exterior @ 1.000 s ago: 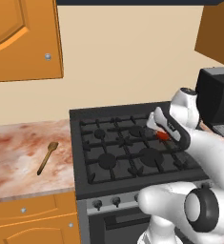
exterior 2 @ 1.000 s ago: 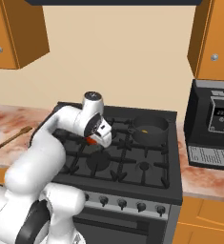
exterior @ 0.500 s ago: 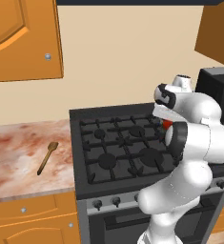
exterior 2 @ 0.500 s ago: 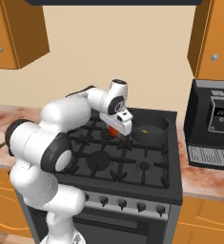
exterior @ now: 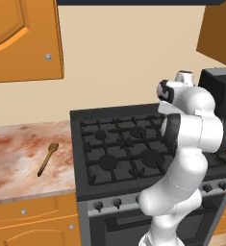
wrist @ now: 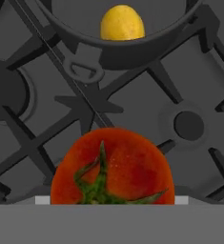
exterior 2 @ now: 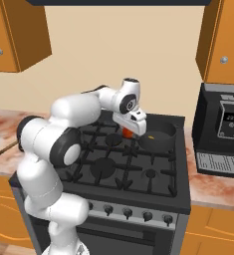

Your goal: Put the lemon and tomato in the pot. Retrieve the spatula and lightly stir the vegetables in the pot.

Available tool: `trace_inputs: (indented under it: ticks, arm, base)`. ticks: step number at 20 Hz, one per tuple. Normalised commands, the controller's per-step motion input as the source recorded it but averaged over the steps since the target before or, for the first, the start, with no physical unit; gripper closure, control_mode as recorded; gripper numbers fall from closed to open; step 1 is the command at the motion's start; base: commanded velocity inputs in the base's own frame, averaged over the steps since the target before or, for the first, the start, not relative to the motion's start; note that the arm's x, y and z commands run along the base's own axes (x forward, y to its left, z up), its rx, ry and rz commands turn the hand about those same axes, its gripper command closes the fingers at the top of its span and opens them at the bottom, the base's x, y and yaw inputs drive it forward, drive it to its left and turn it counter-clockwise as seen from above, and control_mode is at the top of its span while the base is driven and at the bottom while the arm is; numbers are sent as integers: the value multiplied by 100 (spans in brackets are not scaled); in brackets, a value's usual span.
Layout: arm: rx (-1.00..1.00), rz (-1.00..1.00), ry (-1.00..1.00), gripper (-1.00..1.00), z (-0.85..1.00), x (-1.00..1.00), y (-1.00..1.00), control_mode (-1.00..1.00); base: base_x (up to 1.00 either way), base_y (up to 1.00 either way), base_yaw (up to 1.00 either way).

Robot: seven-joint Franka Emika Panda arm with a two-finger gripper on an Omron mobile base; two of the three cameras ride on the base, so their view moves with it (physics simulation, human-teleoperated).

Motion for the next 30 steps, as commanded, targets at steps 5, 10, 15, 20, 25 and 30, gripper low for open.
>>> trace_inputs:
  ticks: [5, 10, 15, 20, 25, 30]
  arm:
    - [-15, 0, -16, 100, 0, -11, 0, -100]
    - [-16, 0, -23, 100, 0, 5, 0, -100]
    - [-1, -3, -3, 100, 0, 42, -21, -100]
    - [2, -2, 0, 100, 2, 22, -58, -100]
    - [7, 0, -3, 100, 5, 4, -64, -100]
    - [9, 0, 0, 100, 0, 30, -55, -100]
  base:
    - [0, 0, 0]
    - [0, 0, 0]
    - [0, 0, 0]
    - [0, 0, 0]
    - [0, 0, 0]
    - [0, 0, 0]
